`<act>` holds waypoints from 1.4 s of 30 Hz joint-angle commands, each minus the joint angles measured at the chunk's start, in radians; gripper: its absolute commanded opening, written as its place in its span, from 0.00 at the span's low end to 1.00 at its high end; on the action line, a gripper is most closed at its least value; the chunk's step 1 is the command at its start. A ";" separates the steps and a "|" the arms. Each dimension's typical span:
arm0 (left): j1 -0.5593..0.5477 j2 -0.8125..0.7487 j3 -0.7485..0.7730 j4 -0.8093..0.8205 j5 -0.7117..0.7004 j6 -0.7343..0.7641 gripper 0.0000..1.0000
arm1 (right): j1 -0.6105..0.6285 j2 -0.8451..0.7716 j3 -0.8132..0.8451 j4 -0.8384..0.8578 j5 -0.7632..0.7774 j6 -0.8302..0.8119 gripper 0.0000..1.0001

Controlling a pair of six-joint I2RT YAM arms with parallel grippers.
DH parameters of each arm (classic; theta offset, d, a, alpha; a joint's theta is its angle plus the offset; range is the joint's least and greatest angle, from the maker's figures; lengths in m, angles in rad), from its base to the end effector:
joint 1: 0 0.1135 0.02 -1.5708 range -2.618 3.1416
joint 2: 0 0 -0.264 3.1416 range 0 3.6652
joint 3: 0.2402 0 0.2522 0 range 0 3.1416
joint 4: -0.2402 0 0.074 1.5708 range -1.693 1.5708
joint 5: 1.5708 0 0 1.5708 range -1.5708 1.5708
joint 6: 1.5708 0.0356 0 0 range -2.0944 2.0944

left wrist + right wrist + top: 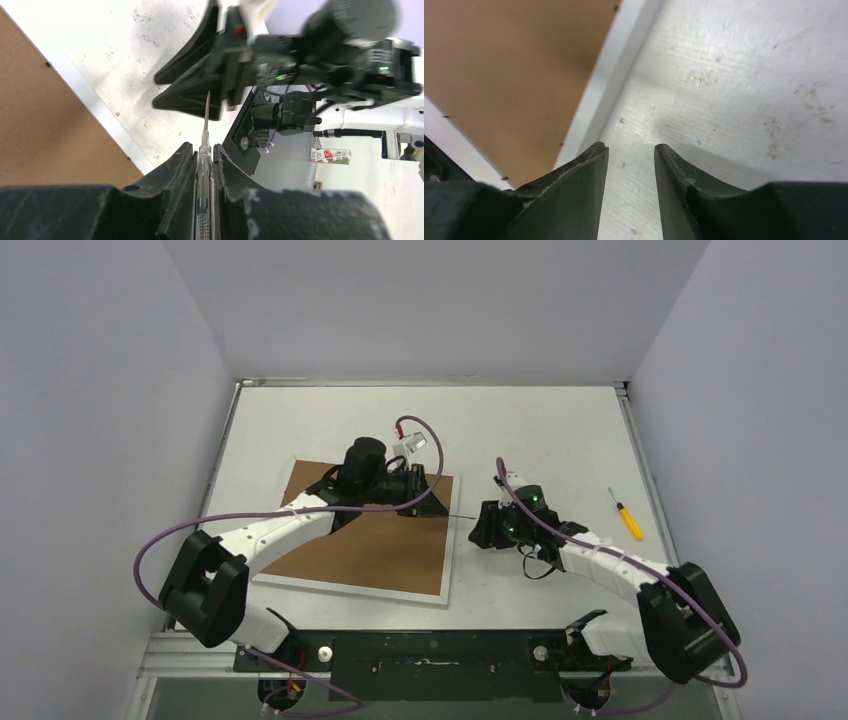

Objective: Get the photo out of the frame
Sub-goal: Release the photo frame item from the photo frame.

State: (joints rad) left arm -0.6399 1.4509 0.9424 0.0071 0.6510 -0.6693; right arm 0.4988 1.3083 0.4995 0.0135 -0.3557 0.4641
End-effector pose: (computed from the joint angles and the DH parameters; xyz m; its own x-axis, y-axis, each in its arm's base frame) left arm 0.2449 -0.2092 0.2596 -0.8615 0.0261 -0.5070 0.4676 0.4296 -0.7725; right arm 0.2041 0.1253 0.1560 -0.8573 0.0108 -0.5147 -0.3117 0.7847 0.5357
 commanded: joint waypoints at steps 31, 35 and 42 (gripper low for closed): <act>0.219 0.475 0.282 -0.291 0.068 -0.072 0.00 | -0.129 0.378 0.242 0.373 -0.271 0.148 0.44; 0.220 0.526 0.332 -0.348 0.074 -0.053 0.00 | -0.129 0.421 0.250 0.397 -0.295 0.151 0.41; 0.222 0.560 0.374 -0.386 0.071 -0.040 0.00 | -0.129 0.467 0.245 0.432 -0.320 0.167 0.26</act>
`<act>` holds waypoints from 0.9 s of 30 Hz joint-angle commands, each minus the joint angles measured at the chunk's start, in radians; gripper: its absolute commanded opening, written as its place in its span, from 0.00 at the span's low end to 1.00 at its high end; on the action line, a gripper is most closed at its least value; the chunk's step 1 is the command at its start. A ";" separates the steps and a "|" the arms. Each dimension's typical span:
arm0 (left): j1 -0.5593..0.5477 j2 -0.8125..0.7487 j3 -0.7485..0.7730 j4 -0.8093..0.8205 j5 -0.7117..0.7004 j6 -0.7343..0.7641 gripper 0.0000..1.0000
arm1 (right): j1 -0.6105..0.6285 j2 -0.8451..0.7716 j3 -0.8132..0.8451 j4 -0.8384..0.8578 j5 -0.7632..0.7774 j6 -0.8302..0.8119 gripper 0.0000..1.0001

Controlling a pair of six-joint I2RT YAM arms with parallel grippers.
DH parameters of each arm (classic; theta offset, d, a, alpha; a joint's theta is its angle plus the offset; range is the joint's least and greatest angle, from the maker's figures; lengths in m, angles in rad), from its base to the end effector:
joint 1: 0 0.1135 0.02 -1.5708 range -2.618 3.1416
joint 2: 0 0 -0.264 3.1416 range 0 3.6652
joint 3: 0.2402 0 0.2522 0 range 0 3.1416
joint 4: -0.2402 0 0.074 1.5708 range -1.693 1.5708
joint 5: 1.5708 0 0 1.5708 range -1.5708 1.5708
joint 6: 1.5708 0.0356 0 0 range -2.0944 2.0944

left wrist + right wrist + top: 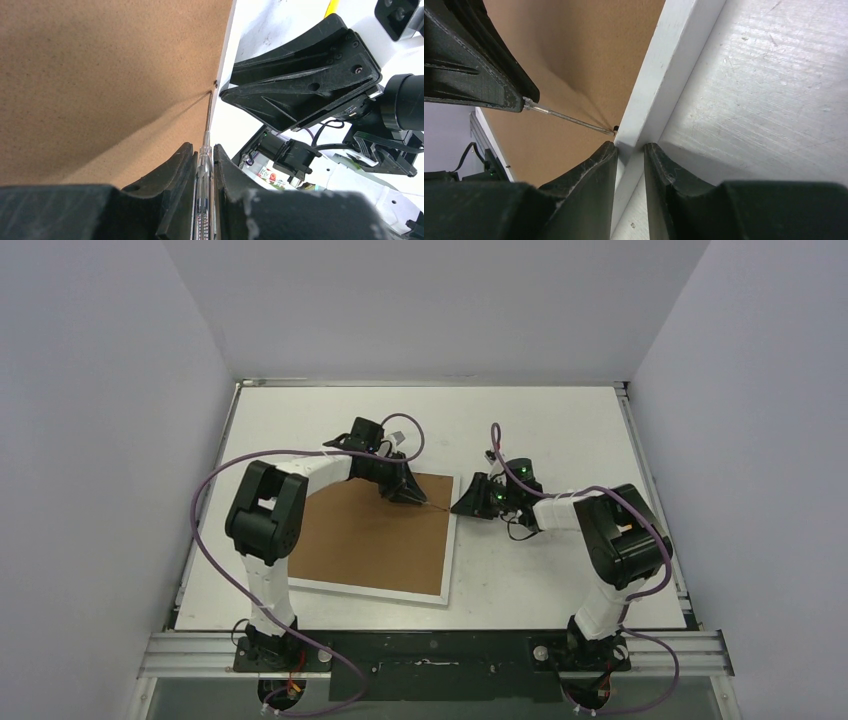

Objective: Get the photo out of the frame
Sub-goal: Release the photo frame item from the photo frame.

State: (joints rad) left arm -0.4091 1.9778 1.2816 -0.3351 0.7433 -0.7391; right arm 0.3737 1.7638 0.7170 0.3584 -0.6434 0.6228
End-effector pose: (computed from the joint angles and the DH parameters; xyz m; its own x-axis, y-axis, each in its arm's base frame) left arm 0.3596 -0.1822 0.1589 -0.9939 -0.1096 0.0114 -0.0781 0.6269 -0.7752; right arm 0.2941 0.1383 0.1254 -0.9024 0.1475 -0.4050 -0.2426 0.6029 0.7600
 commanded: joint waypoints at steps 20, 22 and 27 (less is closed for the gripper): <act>0.014 0.038 0.004 0.033 -0.016 -0.003 0.00 | -0.004 0.016 0.024 0.077 -0.038 -0.001 0.18; 0.022 0.036 -0.002 0.036 -0.015 -0.002 0.00 | -0.004 0.016 0.024 0.077 -0.039 -0.001 0.18; 0.025 0.038 -0.004 0.039 -0.010 0.001 0.00 | -0.003 0.017 0.027 0.074 -0.039 -0.005 0.17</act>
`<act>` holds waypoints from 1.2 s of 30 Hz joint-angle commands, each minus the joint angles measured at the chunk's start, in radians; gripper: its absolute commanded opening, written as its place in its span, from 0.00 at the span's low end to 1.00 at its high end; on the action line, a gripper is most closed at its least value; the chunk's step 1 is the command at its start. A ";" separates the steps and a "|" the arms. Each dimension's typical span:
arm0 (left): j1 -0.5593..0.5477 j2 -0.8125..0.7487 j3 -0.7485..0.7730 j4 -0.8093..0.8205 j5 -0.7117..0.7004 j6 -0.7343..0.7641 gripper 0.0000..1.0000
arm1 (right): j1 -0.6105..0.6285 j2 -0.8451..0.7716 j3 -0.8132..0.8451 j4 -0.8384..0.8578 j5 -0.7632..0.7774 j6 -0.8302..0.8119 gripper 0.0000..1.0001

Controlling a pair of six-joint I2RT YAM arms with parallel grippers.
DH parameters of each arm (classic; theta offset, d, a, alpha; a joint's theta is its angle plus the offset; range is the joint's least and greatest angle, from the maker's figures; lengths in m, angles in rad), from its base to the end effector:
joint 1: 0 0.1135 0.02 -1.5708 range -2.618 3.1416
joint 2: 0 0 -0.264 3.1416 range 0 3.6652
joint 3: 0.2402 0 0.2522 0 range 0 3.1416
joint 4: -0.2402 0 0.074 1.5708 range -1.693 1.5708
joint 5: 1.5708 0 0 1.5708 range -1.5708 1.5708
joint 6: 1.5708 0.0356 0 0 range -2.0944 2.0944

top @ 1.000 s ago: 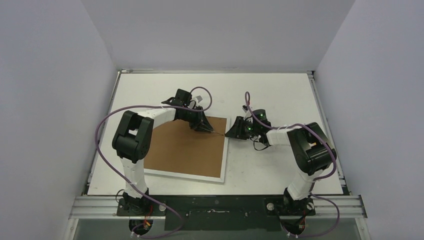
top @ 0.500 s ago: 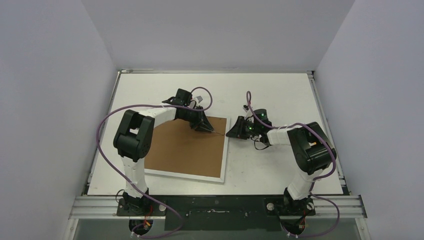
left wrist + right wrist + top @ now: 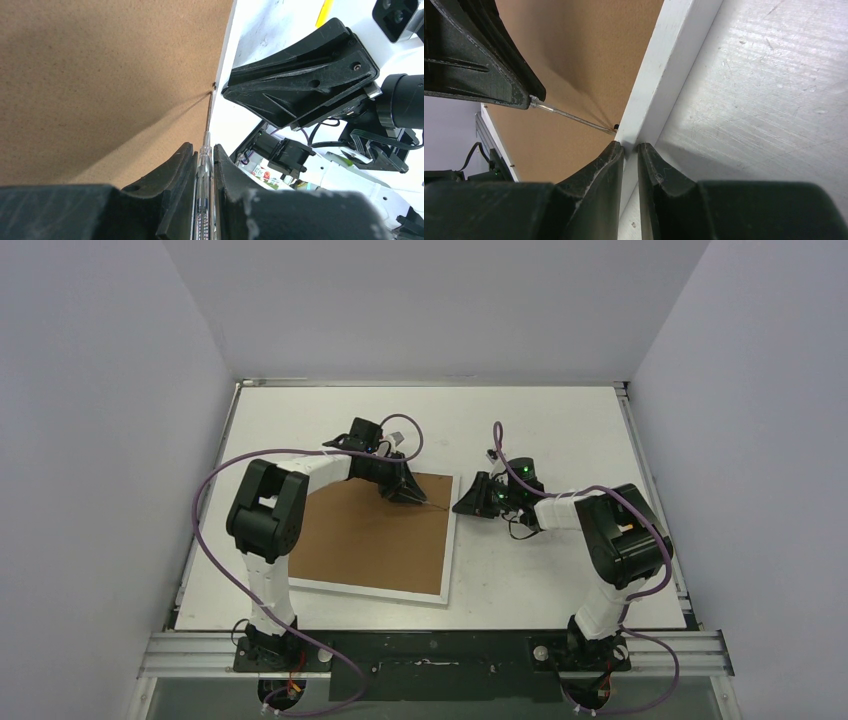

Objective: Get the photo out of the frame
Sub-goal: Release the photo frame item from the photo frame.

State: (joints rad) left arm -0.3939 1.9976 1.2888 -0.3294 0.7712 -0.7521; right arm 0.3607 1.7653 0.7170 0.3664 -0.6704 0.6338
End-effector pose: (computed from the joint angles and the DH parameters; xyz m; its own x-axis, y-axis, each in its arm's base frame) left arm 0.3643 -0.1783 0.1542 -0.9922 -0.1181 0.0394 -0.1038 0.6102 -0.7854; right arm 0.2957 0.1352 0.1260 -0.9062 0.1541 -0.3937 -0.2373 0.5853 0.7753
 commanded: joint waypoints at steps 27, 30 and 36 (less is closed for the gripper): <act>0.056 0.027 -0.111 0.220 0.134 -0.060 0.00 | 0.012 0.043 0.030 0.088 -0.029 -0.006 0.25; 0.059 0.010 -0.139 0.248 0.159 -0.075 0.00 | 0.012 0.050 0.032 0.086 -0.027 -0.005 0.27; 0.059 -0.042 -0.174 0.293 0.178 -0.101 0.00 | 0.015 0.049 0.033 0.084 -0.021 -0.003 0.45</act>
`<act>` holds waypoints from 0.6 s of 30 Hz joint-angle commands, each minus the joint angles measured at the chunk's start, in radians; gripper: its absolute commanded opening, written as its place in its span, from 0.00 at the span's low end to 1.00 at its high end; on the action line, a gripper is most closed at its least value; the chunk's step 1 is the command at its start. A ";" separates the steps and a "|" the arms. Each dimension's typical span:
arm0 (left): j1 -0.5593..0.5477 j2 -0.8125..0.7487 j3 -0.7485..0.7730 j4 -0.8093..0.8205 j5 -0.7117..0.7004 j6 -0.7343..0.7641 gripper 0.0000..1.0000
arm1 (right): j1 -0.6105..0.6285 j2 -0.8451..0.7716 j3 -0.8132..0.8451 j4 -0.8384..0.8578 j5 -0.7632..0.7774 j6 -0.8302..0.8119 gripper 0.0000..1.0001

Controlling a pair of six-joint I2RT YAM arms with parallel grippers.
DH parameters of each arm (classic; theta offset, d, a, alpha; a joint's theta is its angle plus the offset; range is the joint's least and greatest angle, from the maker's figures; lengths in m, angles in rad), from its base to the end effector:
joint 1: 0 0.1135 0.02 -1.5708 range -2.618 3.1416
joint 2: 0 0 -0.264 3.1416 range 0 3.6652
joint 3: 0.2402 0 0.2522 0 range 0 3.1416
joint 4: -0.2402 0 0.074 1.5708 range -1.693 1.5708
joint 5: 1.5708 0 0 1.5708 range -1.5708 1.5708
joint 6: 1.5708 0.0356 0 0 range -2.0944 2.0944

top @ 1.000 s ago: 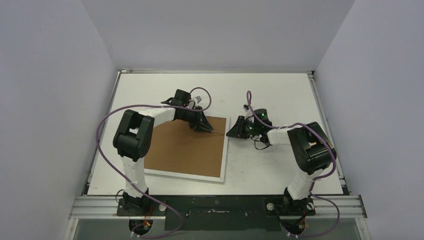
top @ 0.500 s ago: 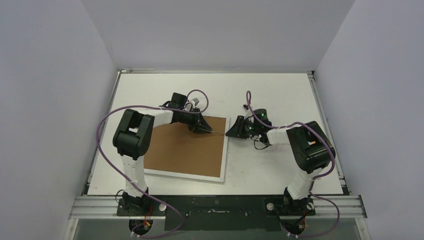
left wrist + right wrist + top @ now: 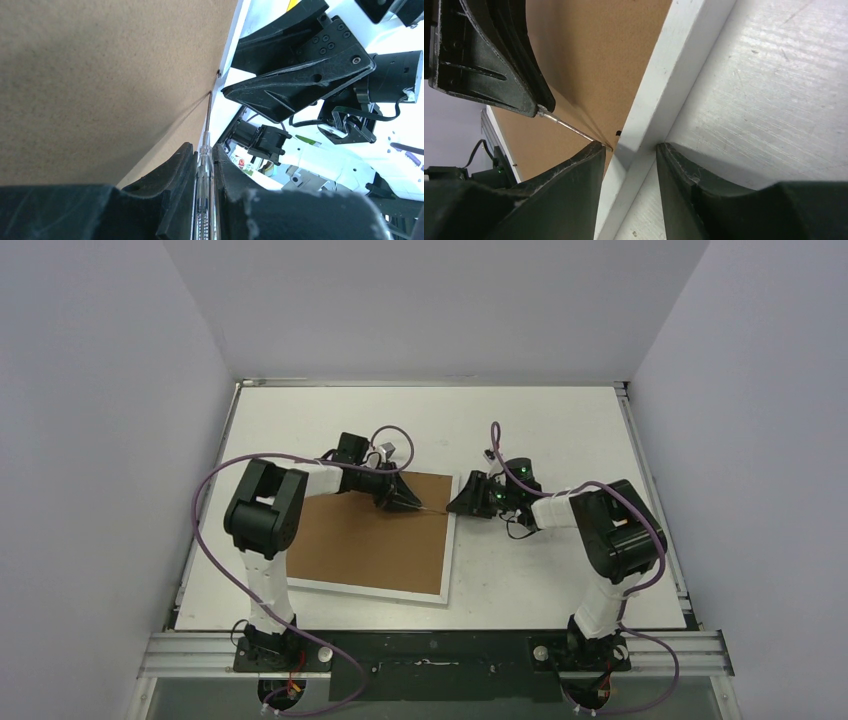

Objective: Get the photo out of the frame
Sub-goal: Release the photo frame item from the photo frame.

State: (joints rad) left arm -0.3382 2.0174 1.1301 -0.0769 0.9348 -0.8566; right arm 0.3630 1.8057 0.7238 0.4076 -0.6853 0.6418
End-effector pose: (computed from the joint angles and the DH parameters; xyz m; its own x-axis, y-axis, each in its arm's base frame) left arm 0.3579 -0.1562 0.1214 -0.9835 -0.1299 0.1260 -0.1732 0.4733 -0.8637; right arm 0.2994 0.1378 0.1188 -0.9088 0.1506 -0.3892 -0.2410 0.5719 0.7841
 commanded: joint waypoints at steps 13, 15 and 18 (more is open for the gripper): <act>0.011 -0.042 0.025 0.085 0.021 -0.029 0.00 | 0.014 0.005 0.027 0.048 -0.011 -0.002 0.34; 0.015 -0.030 0.032 0.080 0.014 -0.027 0.00 | 0.014 0.008 0.029 0.048 -0.014 -0.001 0.31; 0.015 -0.010 0.043 0.078 0.006 -0.022 0.00 | 0.013 0.008 0.030 0.048 -0.014 0.001 0.30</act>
State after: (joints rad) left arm -0.3340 1.9831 1.1244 -0.0402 0.9455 -0.8871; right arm 0.3672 1.8103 0.7303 0.4114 -0.6834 0.6449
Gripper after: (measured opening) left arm 0.149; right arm 0.312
